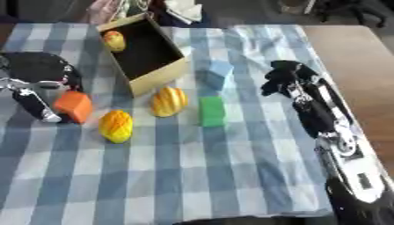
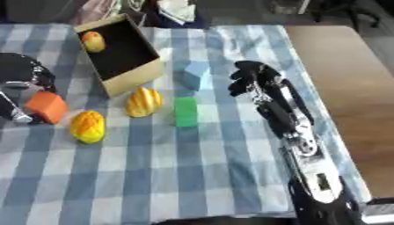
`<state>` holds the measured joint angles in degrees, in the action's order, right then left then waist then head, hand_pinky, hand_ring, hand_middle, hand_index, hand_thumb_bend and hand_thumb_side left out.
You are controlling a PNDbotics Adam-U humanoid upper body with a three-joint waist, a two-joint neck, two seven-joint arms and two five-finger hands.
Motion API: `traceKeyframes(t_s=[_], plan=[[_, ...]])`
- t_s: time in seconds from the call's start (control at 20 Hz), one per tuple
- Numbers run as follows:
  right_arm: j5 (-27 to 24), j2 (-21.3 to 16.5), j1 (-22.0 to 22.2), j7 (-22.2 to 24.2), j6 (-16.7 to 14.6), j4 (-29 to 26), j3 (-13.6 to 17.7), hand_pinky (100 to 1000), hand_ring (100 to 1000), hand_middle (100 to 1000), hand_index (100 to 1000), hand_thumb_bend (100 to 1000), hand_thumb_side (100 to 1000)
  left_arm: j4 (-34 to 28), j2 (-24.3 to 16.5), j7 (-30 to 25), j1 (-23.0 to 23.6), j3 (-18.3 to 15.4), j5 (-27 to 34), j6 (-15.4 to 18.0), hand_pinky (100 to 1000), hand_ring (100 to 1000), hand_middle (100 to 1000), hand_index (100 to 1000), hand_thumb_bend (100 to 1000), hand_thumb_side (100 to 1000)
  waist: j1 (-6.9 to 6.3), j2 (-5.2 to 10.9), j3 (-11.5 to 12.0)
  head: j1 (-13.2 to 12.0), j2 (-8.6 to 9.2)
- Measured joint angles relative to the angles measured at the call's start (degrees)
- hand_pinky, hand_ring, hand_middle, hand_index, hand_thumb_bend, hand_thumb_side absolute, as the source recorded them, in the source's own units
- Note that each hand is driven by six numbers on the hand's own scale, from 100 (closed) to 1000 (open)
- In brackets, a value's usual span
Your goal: Pick up objects on the table and place them in the box.
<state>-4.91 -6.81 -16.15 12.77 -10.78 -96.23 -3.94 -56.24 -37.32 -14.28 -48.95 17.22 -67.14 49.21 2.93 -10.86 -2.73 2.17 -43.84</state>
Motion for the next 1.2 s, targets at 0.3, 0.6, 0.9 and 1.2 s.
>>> traceKeyframes(t_s=[0.3, 0.6, 0.9, 1.2], plan=[[0.0, 0.0, 0.0, 0.0, 0.0, 0.0, 0.0, 584, 591, 603, 770, 100, 575, -2.0, -1.4, -0.1, -1.5, -1.7, 5.6, -0.1, 690, 537, 512, 636, 388, 362, 0.0, 0.0, 0.0, 0.0, 0.0], [0.0, 0.2, 0.0, 0.1, 0.1, 0.1, -0.1, 584, 591, 603, 770, 100, 576, -2.1, -1.6, -0.2, -4.2, -5.0, 8.7, -0.3, 687, 547, 523, 647, 405, 319, 0.01, 0.0, -0.5, -0.1, 0.0], [-0.1, 1.6, -0.7, 0.8, 0.4, 0.1, -1.2, 584, 591, 603, 770, 100, 579, 0.8, 0.6, 5.1, -6.6, -7.9, 6.5, -2.8, 693, 559, 541, 668, 395, 275, 0.02, -0.06, -3.1, -1.6, 0.0], [-0.5, 3.6, -1.8, 2.2, 0.9, 0.1, -2.6, 584, 591, 603, 769, 100, 583, 4.3, 2.4, 12.7, -7.7, -9.7, 1.5, -6.0, 700, 566, 561, 689, 377, 261, 0.04, -0.44, -6.6, -3.9, 0.89]])
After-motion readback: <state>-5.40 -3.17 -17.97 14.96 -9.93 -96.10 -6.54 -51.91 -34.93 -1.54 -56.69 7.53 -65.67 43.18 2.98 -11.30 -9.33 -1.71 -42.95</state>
